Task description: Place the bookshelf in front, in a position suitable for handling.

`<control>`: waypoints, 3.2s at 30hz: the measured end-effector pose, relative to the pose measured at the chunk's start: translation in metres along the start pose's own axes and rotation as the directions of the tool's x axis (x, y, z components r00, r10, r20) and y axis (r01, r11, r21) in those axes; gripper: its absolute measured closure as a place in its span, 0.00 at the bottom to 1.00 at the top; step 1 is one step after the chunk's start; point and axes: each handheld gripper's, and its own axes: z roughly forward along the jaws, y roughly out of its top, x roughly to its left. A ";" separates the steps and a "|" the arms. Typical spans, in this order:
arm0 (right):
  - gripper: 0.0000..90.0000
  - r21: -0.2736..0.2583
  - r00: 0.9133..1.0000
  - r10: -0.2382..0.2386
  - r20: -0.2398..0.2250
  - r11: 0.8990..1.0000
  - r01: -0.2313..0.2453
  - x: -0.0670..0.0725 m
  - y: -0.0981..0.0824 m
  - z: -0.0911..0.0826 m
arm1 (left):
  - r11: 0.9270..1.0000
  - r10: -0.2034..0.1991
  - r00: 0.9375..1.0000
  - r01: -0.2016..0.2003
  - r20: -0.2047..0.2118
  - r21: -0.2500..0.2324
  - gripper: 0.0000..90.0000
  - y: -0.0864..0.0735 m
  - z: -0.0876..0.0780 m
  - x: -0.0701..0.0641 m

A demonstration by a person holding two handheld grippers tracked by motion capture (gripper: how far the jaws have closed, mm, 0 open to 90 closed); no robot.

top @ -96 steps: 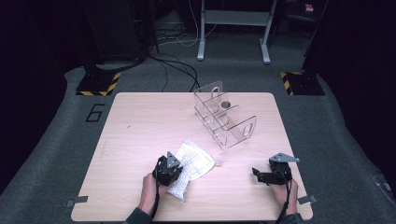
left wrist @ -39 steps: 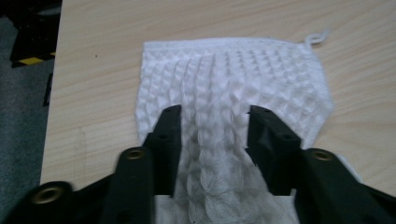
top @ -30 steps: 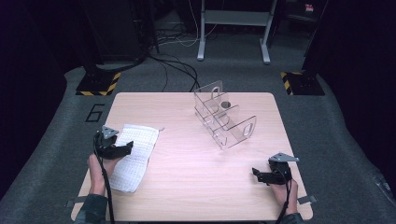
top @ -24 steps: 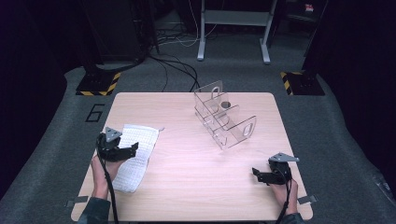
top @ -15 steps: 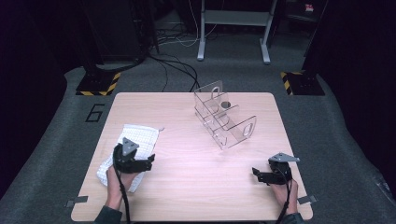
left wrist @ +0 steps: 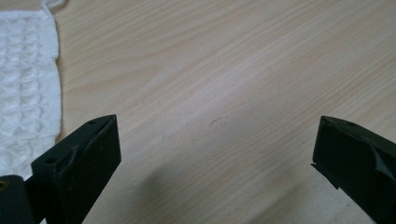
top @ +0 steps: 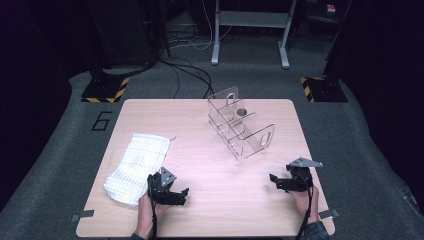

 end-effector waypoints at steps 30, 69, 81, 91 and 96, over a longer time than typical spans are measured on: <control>0.26 -0.036 0.996 -0.087 0.004 0.996 0.087 -0.032 0.100 0.031 | 0.999 -0.001 0.998 -0.001 0.059 0.035 0.00 -0.006 0.010 -0.001; 0.75 0.006 0.980 -0.197 0.040 0.980 0.197 -0.027 0.114 0.052 | 0.999 -0.003 0.998 0.001 0.059 0.033 0.00 -0.006 0.010 -0.001; 0.76 -0.024 0.981 -0.192 0.028 0.981 0.193 -0.017 0.104 0.046 | 0.999 -0.003 0.998 0.001 0.059 0.033 0.00 -0.006 0.010 -0.001; 0.76 -0.037 0.982 -0.187 0.015 0.982 0.188 -0.004 0.096 0.040 | 0.999 -0.003 0.998 0.001 0.060 0.033 0.00 -0.006 0.010 -0.001; 0.76 -0.038 0.982 -0.190 0.007 0.981 0.190 0.002 0.094 0.038 | 0.999 -0.003 0.998 0.001 0.059 0.033 0.00 -0.006 0.010 -0.001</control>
